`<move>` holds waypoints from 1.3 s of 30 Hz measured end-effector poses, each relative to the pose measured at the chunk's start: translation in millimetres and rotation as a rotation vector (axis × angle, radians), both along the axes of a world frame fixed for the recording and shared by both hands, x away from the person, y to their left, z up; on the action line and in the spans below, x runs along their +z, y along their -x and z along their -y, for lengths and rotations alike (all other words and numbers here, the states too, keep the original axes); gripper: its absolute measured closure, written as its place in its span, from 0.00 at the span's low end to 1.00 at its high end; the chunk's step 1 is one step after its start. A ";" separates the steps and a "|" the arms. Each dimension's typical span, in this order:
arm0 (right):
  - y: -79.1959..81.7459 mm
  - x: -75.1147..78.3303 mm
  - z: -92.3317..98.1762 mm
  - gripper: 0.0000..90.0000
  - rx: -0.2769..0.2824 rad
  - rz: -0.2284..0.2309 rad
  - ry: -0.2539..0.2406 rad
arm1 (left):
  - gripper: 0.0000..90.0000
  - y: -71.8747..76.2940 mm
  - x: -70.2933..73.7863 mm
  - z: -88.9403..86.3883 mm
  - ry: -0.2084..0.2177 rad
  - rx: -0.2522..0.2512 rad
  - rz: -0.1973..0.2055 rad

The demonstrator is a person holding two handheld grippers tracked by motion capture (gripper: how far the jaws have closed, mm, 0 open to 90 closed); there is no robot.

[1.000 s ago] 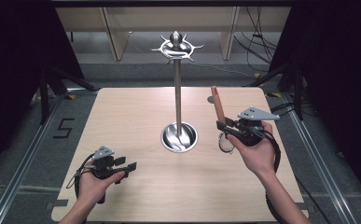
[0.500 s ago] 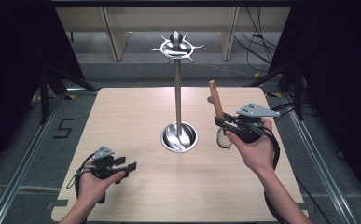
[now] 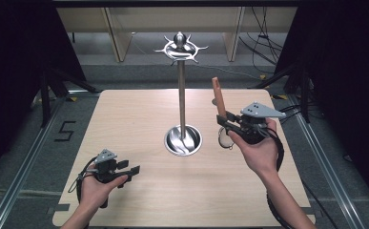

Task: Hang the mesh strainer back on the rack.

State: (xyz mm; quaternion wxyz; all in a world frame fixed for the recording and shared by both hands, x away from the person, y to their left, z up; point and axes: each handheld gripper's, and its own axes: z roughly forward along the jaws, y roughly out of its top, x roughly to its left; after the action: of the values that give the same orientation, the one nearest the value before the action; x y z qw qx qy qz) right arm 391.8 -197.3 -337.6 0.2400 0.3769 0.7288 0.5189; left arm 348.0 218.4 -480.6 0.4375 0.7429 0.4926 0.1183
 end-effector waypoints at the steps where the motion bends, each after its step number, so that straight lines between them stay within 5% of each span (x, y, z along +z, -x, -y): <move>1: -0.8 0.5 -0.1 0.77 0.005 0.013 0.006 | 0.45 0.1 -0.3 0.2 0.003 0.001 0.003; 3: -2.0 1.0 -0.7 0.77 0.010 0.022 0.015 | 0.45 0.1 0.2 1.2 0.016 0.006 0.008; 4: 0.0 1.2 -2.8 0.77 0.001 -0.015 -0.007 | 0.45 0.2 0.4 1.2 0.017 0.006 0.008; 8: -2.7 1.7 -3.4 0.77 0.010 0.020 0.000 | 0.45 -0.3 -0.3 0.0 0.006 0.003 0.005; 10: -0.1 3.5 -5.1 0.77 -0.006 -0.010 -0.019 | 0.45 -0.7 -0.2 -0.5 0.003 -0.006 0.005; 12: -2.4 4.3 -5.0 0.77 0.004 0.031 -0.014 | 0.45 0.0 0.2 -0.1 0.007 -0.002 0.006; 15: -0.3 5.3 -8.2 0.77 -0.001 0.005 -0.035 | 0.45 0.0 -0.2 0.6 0.019 0.006 0.006; 21: -3.0 4.1 -7.8 0.77 0.000 0.035 -0.016 | 0.45 0.1 0.3 1.0 0.022 0.006 0.009; 27: -1.9 4.1 -11.1 0.77 -0.006 0.000 -0.037 | 0.45 0.2 1.1 1.5 0.020 0.007 0.011; 39: -5.8 12.1 -10.2 0.77 -0.010 0.069 -0.035 | 0.45 -0.1 0.6 1.5 0.020 0.003 0.010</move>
State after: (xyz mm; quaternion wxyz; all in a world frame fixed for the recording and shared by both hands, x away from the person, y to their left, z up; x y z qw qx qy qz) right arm 397.6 -187.1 -325.5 0.2609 0.3666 0.7089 0.5431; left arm 348.0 216.9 -480.0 0.4473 0.7371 0.4927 0.1177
